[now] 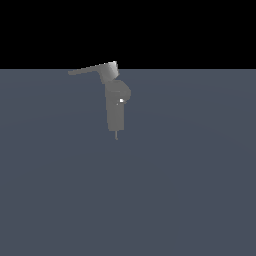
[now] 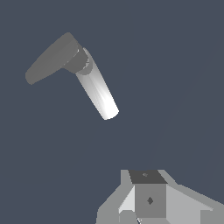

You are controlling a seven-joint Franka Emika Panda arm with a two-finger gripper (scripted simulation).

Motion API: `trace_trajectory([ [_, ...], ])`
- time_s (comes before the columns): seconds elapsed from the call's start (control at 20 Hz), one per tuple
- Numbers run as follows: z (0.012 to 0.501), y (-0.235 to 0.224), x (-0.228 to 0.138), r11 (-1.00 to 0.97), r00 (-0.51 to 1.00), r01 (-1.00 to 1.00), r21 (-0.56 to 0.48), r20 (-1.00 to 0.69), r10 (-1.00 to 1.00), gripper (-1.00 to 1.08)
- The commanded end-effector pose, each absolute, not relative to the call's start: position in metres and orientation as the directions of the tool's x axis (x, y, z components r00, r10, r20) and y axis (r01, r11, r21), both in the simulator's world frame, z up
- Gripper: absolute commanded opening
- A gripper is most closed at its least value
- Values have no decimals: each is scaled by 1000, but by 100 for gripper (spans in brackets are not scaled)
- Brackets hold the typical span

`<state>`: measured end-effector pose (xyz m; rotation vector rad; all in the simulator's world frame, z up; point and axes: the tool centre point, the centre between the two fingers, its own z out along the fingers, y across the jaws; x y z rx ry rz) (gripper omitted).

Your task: Turn on the faucet by rotating a designated handle.

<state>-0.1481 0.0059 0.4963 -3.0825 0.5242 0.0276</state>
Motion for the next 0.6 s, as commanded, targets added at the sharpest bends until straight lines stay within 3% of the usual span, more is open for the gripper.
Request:
trace_trajectory([
  [0.0, 493, 12, -131, -923, 923, -384, -15, -34, -383, -100],
  [0.55, 466, 41, -56, -801, 798, -599, 6, -89, -597, -100],
])
